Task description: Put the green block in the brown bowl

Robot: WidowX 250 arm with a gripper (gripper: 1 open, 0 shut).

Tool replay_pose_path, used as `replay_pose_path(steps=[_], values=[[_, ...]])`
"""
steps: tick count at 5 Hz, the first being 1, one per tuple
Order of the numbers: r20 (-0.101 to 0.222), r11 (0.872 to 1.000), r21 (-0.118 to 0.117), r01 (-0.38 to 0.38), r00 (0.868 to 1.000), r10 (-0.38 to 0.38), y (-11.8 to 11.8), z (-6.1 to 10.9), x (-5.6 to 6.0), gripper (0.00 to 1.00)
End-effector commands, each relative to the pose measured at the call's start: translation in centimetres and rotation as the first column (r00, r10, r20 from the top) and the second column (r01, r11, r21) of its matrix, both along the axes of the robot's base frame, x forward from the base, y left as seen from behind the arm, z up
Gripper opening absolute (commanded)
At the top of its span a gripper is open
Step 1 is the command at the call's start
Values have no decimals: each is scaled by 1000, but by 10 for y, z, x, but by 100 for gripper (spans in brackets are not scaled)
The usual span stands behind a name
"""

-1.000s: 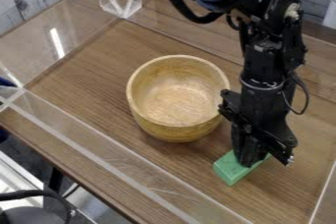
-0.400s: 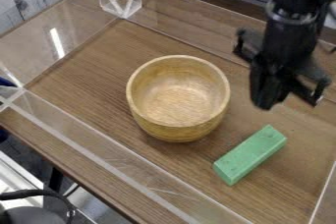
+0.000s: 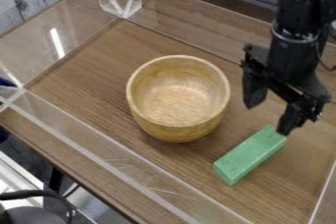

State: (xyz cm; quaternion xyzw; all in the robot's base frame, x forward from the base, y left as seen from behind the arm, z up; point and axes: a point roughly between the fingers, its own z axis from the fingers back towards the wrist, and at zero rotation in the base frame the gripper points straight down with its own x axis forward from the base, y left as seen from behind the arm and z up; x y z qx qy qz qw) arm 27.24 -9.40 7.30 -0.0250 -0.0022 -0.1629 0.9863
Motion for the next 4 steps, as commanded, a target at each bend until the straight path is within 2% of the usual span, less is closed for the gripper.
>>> replay_pose_path(steps=[1, 2, 4], values=[[7, 999, -53, 3, 1000, -3, -1, 0, 10, 100], [-27, 996, -89, -6, 1000, 3, 2, -10, 12, 100], [-61, 997, -70, 39, 997, -43, -3, -36, 18, 100]])
